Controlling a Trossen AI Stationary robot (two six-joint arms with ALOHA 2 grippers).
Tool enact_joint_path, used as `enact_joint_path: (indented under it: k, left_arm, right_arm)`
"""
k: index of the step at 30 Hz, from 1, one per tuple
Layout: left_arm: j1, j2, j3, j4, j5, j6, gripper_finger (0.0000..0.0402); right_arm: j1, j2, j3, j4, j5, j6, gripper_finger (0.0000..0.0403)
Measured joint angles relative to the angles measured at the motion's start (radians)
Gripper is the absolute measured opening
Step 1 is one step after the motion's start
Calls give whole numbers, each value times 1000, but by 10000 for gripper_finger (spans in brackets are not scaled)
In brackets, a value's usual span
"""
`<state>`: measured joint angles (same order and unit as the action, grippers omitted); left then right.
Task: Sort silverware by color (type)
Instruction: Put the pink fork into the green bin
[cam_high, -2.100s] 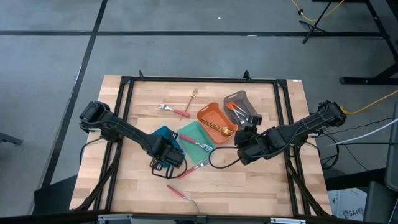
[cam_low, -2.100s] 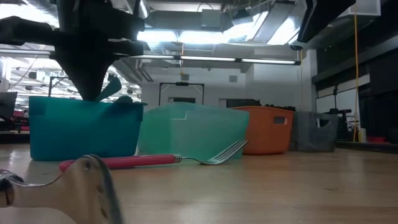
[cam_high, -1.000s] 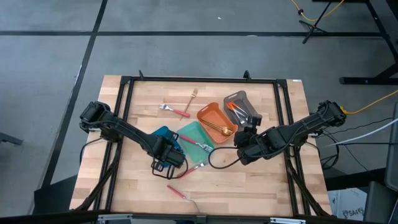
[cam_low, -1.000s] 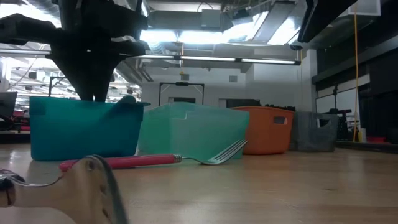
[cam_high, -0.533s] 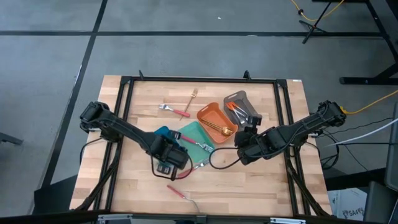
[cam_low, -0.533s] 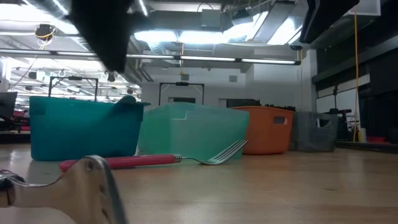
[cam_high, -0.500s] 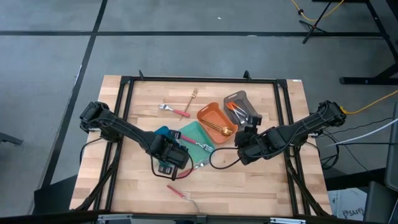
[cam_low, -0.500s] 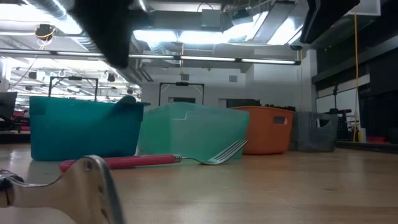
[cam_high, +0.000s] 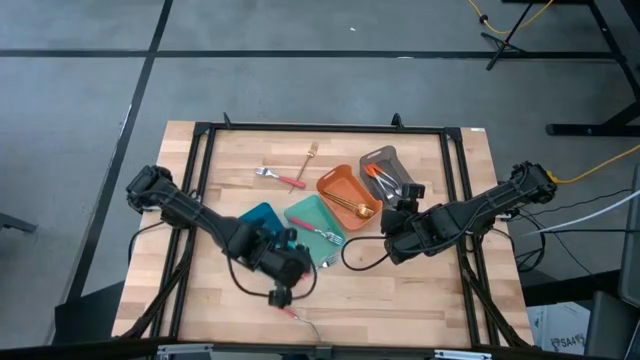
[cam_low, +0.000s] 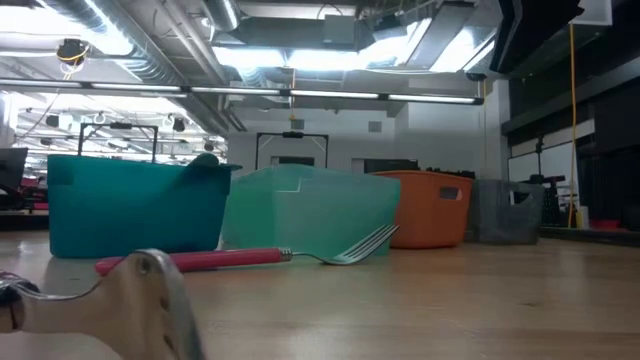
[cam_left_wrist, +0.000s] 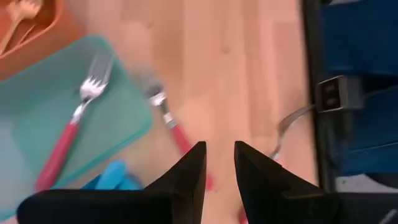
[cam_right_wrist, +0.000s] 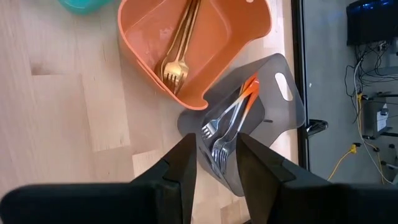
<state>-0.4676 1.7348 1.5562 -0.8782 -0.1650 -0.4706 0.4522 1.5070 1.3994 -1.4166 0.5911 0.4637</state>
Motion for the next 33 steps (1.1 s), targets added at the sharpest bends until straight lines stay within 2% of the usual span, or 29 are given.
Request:
enact_joint_path:
  k: [7, 13, 33]
  left_arm:
    - [-82, 2, 0, 109, -38, 0, 77]
    - [-138, 54, 0, 171, -69, 1, 77]
    - [-201, 299, 0, 189, -28, 2, 77]
  right_arm:
    - [0, 0, 0, 1, -16, 2, 106]
    - [0, 0, 0, 6, -45, 3, 106]
    - [-1, 0, 0, 12, -46, 3, 106]
